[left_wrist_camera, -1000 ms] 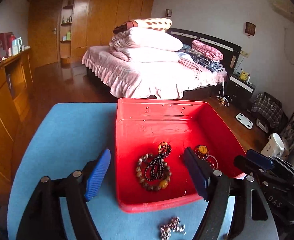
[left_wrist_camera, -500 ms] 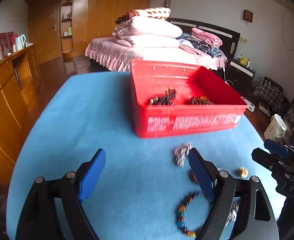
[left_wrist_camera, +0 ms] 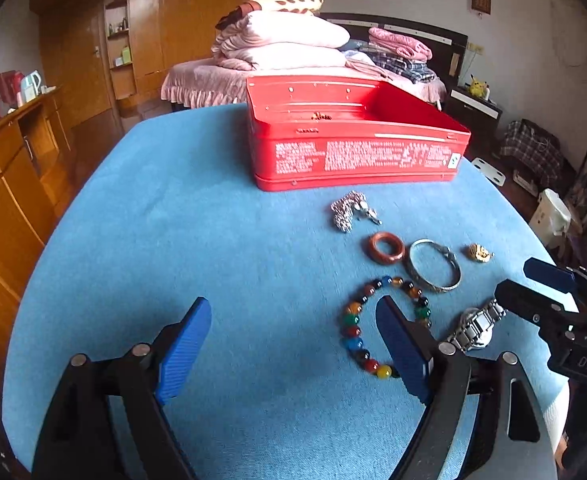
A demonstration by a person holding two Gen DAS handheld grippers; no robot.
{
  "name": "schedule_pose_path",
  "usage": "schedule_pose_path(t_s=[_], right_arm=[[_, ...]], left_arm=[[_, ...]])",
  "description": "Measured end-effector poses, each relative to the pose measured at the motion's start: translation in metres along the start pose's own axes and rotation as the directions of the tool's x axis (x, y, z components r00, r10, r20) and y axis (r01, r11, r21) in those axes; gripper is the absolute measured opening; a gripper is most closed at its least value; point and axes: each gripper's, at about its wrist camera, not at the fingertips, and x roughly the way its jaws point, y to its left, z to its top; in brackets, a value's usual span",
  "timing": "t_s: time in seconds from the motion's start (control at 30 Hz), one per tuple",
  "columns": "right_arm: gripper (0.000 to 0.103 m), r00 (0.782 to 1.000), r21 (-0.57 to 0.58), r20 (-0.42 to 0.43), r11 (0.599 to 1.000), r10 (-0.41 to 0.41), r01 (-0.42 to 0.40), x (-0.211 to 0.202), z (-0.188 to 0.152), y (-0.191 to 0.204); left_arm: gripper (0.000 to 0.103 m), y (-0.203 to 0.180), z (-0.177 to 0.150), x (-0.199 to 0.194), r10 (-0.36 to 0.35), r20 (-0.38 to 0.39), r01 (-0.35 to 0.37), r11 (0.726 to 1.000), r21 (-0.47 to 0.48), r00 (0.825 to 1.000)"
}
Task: Organize jewelry
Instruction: 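Grasp the multicolour bead bracelet with the left tool while the right tool grasps the gold pendant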
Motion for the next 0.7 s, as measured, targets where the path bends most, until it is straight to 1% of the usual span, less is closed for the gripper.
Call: schedule_pose_path(t_s=[0.17, 0.27, 0.33, 0.4, 0.47, 0.57, 0.6, 0.67, 0.7], right_arm=[[0.068, 1.0, -0.001, -0.003, 1.0, 0.001, -0.001, 0.0, -0.001, 0.0], [0.068, 1.0, -0.001, -0.002, 1.0, 0.003, -0.003, 0.0, -0.002, 0.0], [0.068, 1.0, 0.0, -0.003, 1.0, 0.003, -0.003, 0.0, -0.002, -0.001], [0.068, 1.0, 0.0, -0.002, 1.0, 0.0, 0.0, 0.001, -0.002, -0.002], [0.068, 1.0, 0.001, 0.0, 1.0, -0.001, 0.001, 0.001, -0.001, -0.002], [0.068, 1.0, -0.005, 0.003, 1.0, -0.002, 0.002, 0.002, 0.002, -0.003], [0.068, 1.0, -0.009, 0.005, 1.0, -0.002, 0.002, 0.003, 0.003, -0.004], [0.068, 1.0, -0.02, 0.008, 1.0, 0.004, -0.004, 0.005, 0.006, -0.005], [0.068, 1.0, -0.026, 0.005, 1.0, 0.006, -0.006, 0.007, 0.008, -0.006]], left_arm=[[0.083, -0.008, -0.004, 0.005, -0.03, -0.027, 0.031, 0.999, 0.014, 0.999], [0.082, -0.011, -0.006, 0.011, -0.035, -0.044, 0.036, 0.999, 0.021, 0.998], [0.074, -0.013, -0.008, 0.017, -0.043, -0.062, 0.044, 0.999, 0.025, 0.997], [0.067, -0.016, -0.01, 0.019, -0.017, -0.048, 0.019, 0.999, 0.045, 0.999], [0.058, -0.017, -0.01, 0.017, -0.03, -0.045, 0.032, 0.998, 0.056, 0.999], [0.032, -0.016, -0.008, 0.017, -0.039, -0.042, 0.042, 0.998, 0.055, 0.998], [0.028, -0.015, -0.007, 0.017, -0.044, -0.041, 0.046, 0.998, 0.051, 0.998], [0.009, -0.012, -0.006, 0.018, -0.045, -0.039, 0.047, 0.998, 0.043, 0.998], [0.009, -0.01, -0.005, 0.019, -0.043, -0.039, 0.044, 0.998, 0.04, 0.998]])
